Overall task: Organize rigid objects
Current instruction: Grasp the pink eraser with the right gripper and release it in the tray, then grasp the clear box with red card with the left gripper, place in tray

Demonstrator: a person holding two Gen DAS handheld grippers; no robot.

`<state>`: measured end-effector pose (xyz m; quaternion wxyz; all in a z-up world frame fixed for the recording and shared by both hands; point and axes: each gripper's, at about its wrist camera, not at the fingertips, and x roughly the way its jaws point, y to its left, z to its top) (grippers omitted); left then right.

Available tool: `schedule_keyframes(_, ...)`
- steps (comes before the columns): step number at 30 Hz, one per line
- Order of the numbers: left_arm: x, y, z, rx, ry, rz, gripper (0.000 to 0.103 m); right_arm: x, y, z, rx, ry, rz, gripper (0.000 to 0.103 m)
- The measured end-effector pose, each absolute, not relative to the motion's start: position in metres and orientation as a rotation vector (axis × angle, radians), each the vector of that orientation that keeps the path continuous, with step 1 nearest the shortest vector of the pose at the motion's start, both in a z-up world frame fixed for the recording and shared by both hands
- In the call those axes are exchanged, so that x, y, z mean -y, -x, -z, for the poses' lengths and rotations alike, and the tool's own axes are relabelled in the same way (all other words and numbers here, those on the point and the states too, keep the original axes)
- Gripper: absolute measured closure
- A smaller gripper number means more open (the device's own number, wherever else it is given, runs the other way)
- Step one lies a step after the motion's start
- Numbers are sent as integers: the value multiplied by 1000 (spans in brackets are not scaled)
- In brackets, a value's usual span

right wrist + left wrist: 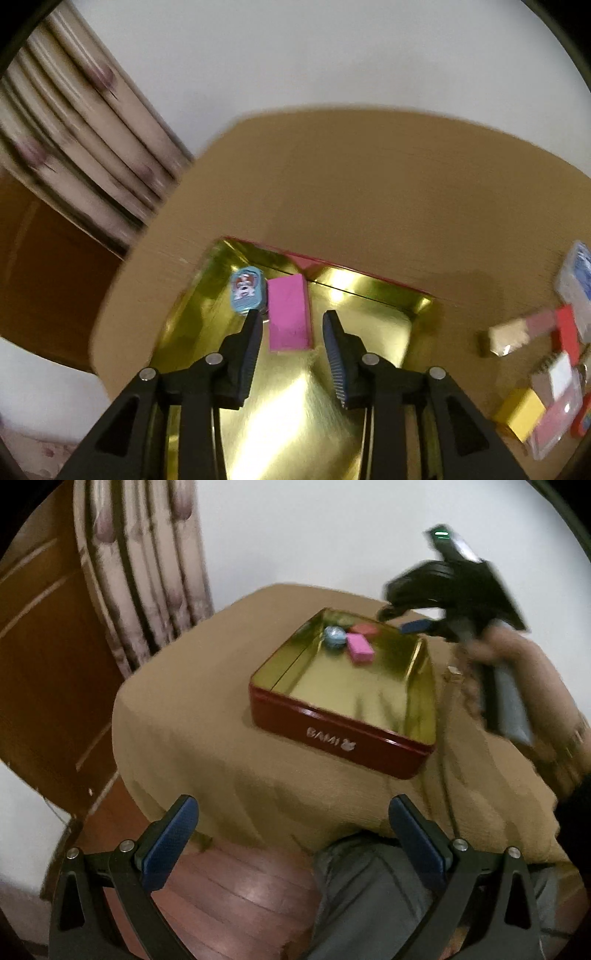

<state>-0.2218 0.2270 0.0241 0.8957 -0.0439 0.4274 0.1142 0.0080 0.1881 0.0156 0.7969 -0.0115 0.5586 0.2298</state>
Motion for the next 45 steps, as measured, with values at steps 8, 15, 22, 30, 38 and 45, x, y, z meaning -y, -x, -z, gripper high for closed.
schedule_keyframes(8, -167, 236, -34, -825, -78, -54, 1, 29, 86, -70, -816, 179, -182, 47)
schedule_keyframes(15, -89, 219, -48, -800, -208, 287, 1, 191, 86, -50, -844, 305, 157, 47)
schedule_keyframes(22, -24, 138, -61, -790, -234, 563, 1, 231, 74, -38, -865, 117, 142, 47)
schedule_keyframes(30, 15, 43, -38, -920, -236, 666, 2, 248, 87, -53, -822, -21, 68, 47)
schedule_keyframes(38, 31, 14, -21, -1019, -309, 754, 11, 264, 87, -52, -837, -86, 25, 47)
schedule_keyframes(45, 35, -9, 4, -1151, -314, 753, 12, 264, 87, -55, -847, -82, 18, 47)
